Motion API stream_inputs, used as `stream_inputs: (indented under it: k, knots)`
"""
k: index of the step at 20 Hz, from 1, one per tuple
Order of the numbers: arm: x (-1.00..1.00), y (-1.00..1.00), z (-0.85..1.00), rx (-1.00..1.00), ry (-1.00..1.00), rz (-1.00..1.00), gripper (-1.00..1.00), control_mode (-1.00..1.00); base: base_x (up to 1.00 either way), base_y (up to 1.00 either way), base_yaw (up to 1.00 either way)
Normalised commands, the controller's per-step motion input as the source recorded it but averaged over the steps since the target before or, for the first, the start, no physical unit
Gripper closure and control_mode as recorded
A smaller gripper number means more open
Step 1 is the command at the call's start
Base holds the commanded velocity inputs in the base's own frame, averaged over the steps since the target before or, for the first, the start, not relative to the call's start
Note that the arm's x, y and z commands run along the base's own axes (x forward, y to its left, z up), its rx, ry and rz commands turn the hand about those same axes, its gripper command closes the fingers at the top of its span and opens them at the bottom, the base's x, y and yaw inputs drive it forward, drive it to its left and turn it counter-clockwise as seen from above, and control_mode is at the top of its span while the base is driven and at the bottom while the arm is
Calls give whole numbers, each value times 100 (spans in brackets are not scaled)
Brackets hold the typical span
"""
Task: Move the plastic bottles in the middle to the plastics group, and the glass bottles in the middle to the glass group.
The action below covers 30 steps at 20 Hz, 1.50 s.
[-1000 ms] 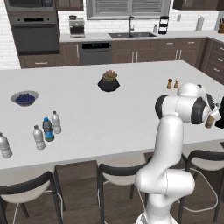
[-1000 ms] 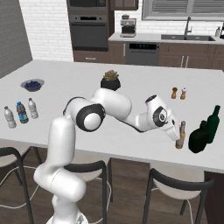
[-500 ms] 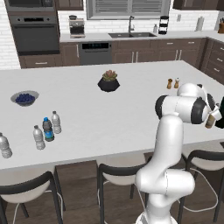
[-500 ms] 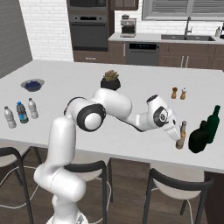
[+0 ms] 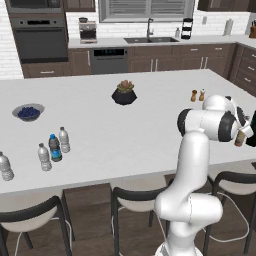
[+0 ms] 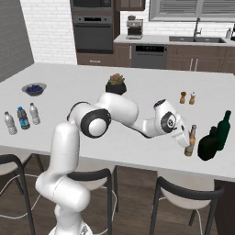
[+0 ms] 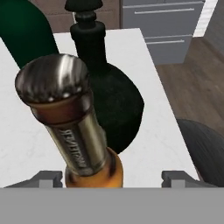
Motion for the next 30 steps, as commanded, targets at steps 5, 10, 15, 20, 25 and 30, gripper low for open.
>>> stream_inputs:
  k: [5, 10, 15, 20, 25, 30]
  knots:
    - [0, 0, 0, 0, 0, 0, -100, -100, 0, 0, 0]
    - [-2, 2, 2, 0, 0, 0, -100, -100, 0, 0, 0]
    - [0, 34, 25, 0, 0, 0, -100, -100, 0, 0, 0]
    - [-8, 19, 46, -2, 0, 0, -100, -100, 0, 0, 0]
    - [-20, 16, 41, -1, -1, 0, -100, -100, 0, 0, 0]
    - [-55, 27, 2, 0, -4, 7, -100, -100, 0, 0, 0]
